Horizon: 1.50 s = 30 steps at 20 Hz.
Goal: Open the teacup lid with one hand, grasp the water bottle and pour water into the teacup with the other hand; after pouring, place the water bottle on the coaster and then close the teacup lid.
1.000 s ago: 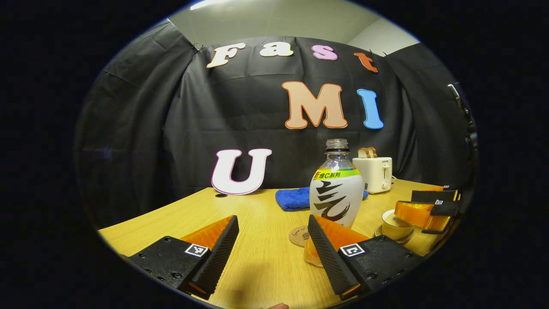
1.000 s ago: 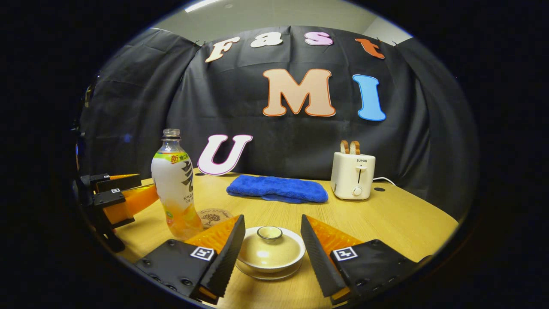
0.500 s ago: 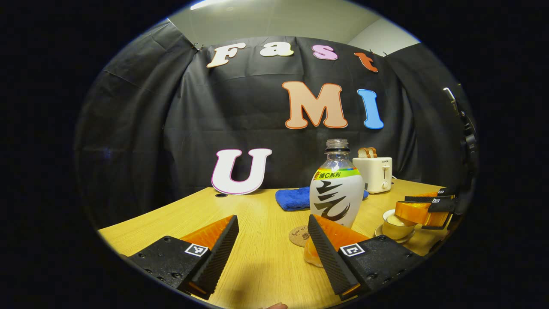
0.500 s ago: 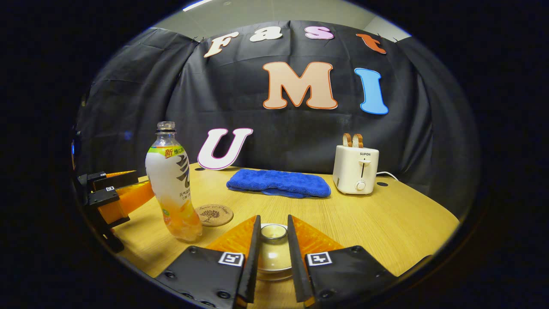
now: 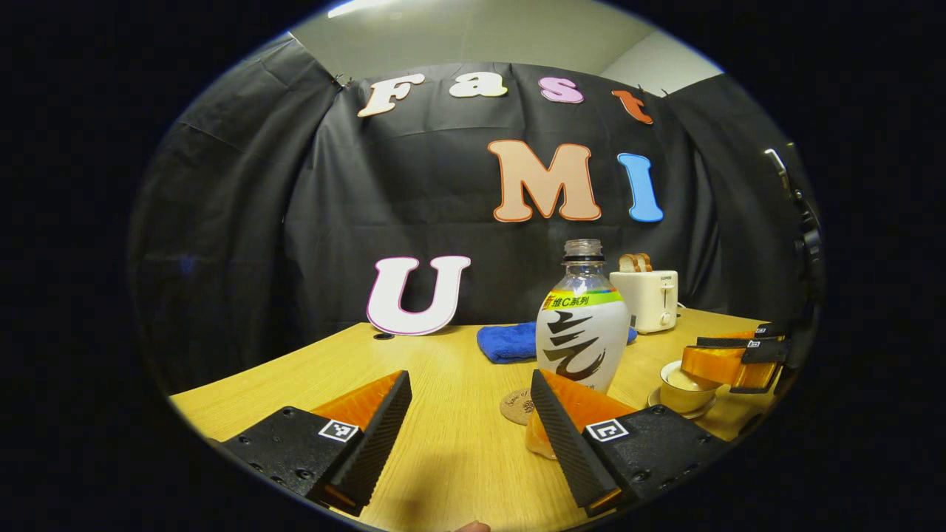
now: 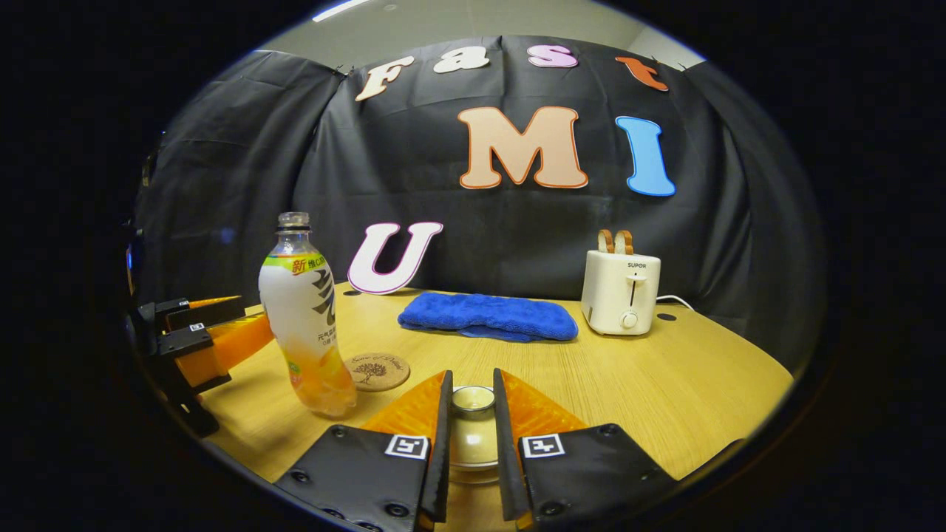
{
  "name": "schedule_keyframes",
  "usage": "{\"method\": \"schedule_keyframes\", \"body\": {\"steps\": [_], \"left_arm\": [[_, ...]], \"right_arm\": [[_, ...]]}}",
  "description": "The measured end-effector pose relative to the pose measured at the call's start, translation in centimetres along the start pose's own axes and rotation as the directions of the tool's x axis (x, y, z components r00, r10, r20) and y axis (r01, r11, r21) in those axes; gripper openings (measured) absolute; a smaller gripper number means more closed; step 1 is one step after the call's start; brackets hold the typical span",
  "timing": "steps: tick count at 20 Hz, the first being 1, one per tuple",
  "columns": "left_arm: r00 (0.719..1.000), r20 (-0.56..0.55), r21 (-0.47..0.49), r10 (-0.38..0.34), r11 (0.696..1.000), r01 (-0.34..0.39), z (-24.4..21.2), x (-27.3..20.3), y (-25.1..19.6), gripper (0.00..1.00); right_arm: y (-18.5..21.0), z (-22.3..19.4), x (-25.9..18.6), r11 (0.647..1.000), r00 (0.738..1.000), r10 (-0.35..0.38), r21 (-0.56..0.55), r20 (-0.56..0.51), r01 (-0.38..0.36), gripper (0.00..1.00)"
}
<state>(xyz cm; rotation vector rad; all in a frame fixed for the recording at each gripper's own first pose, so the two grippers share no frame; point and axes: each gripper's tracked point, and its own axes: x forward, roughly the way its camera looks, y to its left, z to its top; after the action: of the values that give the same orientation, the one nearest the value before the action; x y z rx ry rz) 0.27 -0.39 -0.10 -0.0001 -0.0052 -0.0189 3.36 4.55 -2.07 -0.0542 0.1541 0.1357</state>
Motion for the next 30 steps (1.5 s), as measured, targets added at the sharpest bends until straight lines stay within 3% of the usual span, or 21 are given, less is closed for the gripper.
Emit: {"method": "schedule_keyframes", "body": {"steps": [3,5,13,16,18,21,23,28,30], "left_arm": [[0.999,-0.002,0.004,-0.036,0.999,0.036,0.1,-0.2,-0.5,0.95],[0.998,0.002,0.007,-0.062,0.998,0.062,0.2,-0.6,-0.9,0.95],[0.988,-0.015,-0.014,-0.154,0.988,0.154,-0.1,-1.4,-3.6,0.95],[0.979,-0.016,-0.040,-0.202,0.979,0.201,0.0,-1.3,-5.4,0.95],[0.974,-0.024,-0.039,-0.223,0.974,0.222,-0.2,-1.2,-6.5,0.95],[0.972,-0.037,-0.024,-0.233,0.972,0.232,-0.5,-0.8,-7.5,0.95],[0.970,-0.045,-0.021,-0.238,0.971,0.237,-0.6,0.0,-8.1,0.95],[0.970,-0.073,-0.009,-0.231,0.973,0.231,-1.1,1.7,-8.7,0.96],[0.974,-0.072,-0.008,-0.215,0.977,0.215,-1.0,2.4,-8.6,0.94]], "right_arm": [[0.1,1.0,-0.5,1.000,1.000,0.004,-0.019,0.030,-0.004,0.29],[0.3,1.4,-0.6,1.000,0.999,0.013,-0.013,0.036,-0.012,0.34],[-0.4,2.6,-1.9,0.999,0.998,0.014,0.037,0.057,-0.016,0.34],[-1.5,2.7,-2.2,0.999,0.999,-0.002,0.046,0.049,-0.001,0.29],[-2.4,3.0,-2.5,0.999,0.998,-0.022,0.050,0.056,0.019,0.33],[-3.2,3.5,-2.8,0.997,0.997,-0.033,0.066,0.066,0.029,0.29],[-3.7,3.8,-3.0,0.997,0.997,-0.039,0.074,0.073,0.034,0.34],[-4.8,4.3,-3.7,0.995,0.995,-0.053,0.085,0.088,0.045,0.34],[-5.1,4.6,-4.1,0.995,0.994,-0.055,0.091,0.099,0.046,0.29]]}}
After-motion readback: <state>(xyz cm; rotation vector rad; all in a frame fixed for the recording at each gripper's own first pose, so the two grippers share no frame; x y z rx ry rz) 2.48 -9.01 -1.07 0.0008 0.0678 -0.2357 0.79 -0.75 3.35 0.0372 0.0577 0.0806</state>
